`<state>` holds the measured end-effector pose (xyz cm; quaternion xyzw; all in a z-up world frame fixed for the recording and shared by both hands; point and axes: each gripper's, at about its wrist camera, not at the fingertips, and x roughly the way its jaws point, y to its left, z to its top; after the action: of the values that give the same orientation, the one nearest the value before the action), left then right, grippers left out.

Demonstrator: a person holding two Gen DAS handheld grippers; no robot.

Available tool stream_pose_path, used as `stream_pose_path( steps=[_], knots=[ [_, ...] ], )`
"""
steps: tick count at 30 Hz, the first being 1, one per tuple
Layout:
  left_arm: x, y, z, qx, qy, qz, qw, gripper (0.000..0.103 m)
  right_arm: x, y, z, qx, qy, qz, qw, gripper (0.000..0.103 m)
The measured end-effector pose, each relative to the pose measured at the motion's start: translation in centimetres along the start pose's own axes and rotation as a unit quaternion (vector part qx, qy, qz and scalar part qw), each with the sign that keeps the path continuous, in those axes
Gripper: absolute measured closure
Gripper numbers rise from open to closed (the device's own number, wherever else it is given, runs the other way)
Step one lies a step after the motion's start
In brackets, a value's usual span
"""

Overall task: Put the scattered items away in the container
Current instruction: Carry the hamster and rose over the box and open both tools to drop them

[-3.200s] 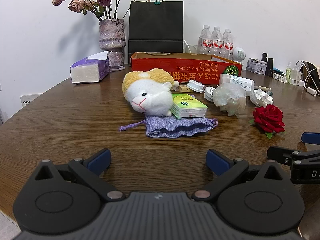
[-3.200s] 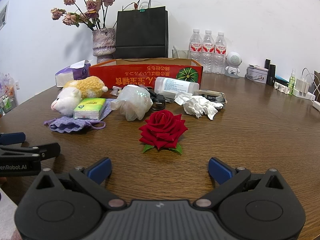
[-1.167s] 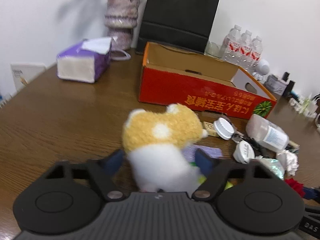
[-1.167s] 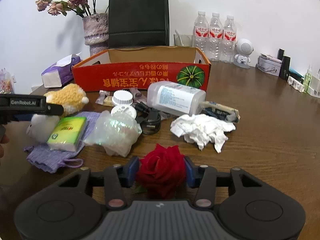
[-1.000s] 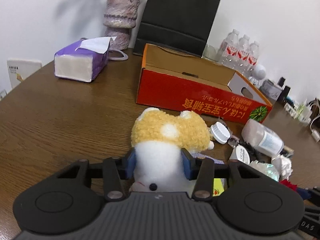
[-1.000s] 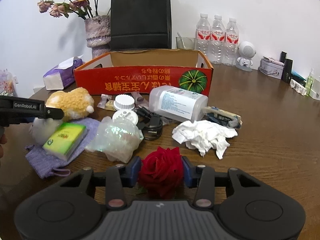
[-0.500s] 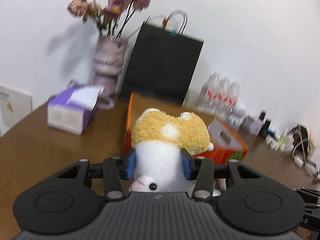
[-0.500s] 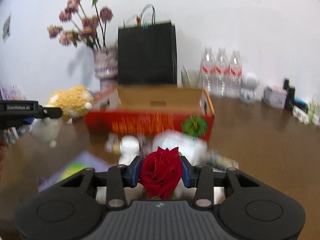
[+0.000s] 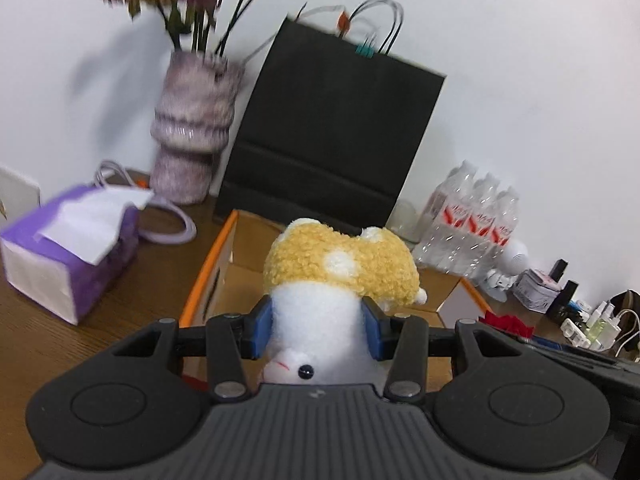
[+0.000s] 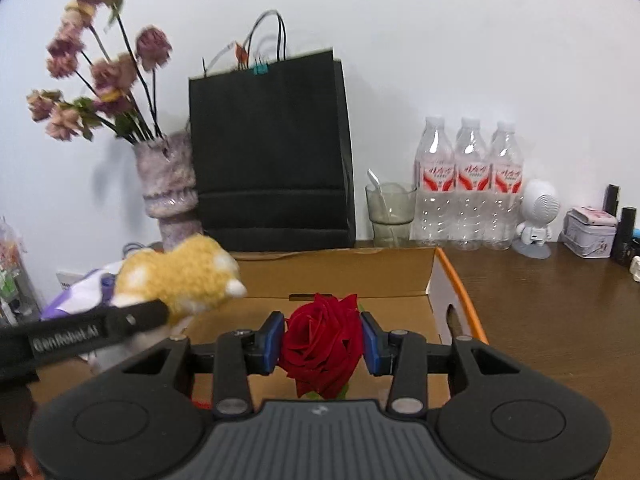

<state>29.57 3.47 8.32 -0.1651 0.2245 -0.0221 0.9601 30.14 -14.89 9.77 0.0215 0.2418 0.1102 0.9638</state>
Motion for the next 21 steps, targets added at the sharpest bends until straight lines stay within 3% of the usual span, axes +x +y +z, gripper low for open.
stream_pose_path(
  steps=[3,5,7,9,10,11,13,21],
  knots=[
    [1.7,0.2,-0.4,0.009,0.014,0.001,0.9999,0.058,1.9,-0.2,-0.2,-0.005,0.015,-0.002,1.0,0.064],
    [2.2,0.2,-0.5,0.02,0.015,0.008,0.9997,0.071,2.8,-0.3,-0.7,-0.007,0.031,0.0,0.999,0.064],
    [2.6,0.3,-0.5,0.028,0.019,0.011,0.9994,0.072,3.6,-0.4,-1.1,-0.006,0.045,0.001,0.999,0.064],
    [2.9,0.4,-0.5,0.027,0.025,0.015,0.9992,0.052,4.3,-0.5,-1.4,-0.007,0.057,0.006,0.998,0.059],
    [2.9,0.5,-0.5,0.028,0.027,0.028,0.9988,0.022,4.4,-0.5,-1.4,-0.006,0.061,0.006,0.998,0.042],
    [2.8,0.4,-0.4,0.029,0.025,0.039,0.9985,0.004,4.5,-0.7,-1.5,-0.001,0.066,0.004,0.998,0.016],
    [2.2,0.3,-0.3,0.033,0.008,0.045,0.9984,0.0,4.2,-0.9,-1.4,0.007,0.061,-0.002,0.998,0.0],
    [0.9,-0.3,0.5,0.043,-0.007,0.062,0.9971,0.0,2.4,-0.8,-0.4,0.006,0.039,-0.006,0.999,0.0]
  ],
)
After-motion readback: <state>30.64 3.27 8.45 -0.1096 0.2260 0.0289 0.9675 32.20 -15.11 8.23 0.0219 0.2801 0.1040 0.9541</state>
